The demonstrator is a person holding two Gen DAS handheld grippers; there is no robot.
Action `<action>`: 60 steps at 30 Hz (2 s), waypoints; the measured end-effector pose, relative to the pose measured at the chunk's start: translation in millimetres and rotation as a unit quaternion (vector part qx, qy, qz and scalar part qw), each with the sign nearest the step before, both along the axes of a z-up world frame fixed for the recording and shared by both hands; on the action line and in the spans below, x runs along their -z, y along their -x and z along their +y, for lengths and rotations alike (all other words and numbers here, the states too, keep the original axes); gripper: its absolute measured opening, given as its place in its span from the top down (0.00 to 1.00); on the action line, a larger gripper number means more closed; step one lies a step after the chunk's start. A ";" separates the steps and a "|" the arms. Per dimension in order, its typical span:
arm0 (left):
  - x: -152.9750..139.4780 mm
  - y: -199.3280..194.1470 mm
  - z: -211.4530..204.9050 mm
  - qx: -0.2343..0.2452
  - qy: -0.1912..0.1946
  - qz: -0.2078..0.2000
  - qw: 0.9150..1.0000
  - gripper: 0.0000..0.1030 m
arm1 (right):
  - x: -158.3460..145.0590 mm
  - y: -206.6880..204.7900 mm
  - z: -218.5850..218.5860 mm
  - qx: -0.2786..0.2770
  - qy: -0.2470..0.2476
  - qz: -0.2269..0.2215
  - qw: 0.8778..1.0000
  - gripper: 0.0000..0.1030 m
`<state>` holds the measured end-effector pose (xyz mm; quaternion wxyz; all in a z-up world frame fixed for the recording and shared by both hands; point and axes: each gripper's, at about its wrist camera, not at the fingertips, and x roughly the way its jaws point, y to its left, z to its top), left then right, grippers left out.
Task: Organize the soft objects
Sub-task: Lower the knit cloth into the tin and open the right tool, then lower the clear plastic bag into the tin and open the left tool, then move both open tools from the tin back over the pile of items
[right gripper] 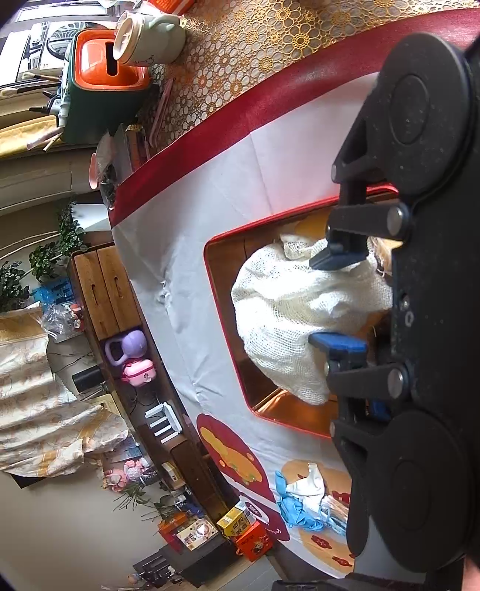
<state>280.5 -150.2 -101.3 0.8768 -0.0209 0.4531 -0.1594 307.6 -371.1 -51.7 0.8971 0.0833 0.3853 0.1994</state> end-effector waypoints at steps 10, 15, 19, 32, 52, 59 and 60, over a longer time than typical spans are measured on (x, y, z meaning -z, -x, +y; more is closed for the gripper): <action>-7.0 7.6 0.0 -0.004 -0.005 -0.007 1.000 0.85 | -13.0 9.2 -6.0 0.012 -0.006 0.000 1.000 0.50; -12.2 14.0 3.5 -0.005 0.000 -0.014 1.000 0.83 | -22.5 15.7 -9.9 0.016 -0.008 -0.004 1.000 0.44; -17.0 19.6 7.4 -0.002 0.008 -0.019 1.000 0.83 | -32.7 21.7 -12.3 0.014 -0.013 -0.011 1.000 0.41; -50.6 57.5 41.5 -0.020 0.050 -0.065 0.996 0.70 | -65.3 58.7 -7.2 -0.008 0.000 -0.057 0.998 0.30; -75.8 132.6 144.3 -0.100 0.049 -0.101 0.989 0.34 | -77.8 117.5 59.8 -0.090 -0.006 -0.089 0.992 0.13; -77.2 151.2 196.1 -0.137 0.044 -0.109 0.984 0.25 | -73.5 131.2 94.3 -0.130 -0.007 -0.094 0.987 0.04; -77.3 152.3 203.3 -0.140 0.042 -0.110 0.983 0.24 | -71.9 132.4 99.5 -0.136 -0.006 -0.094 0.986 0.04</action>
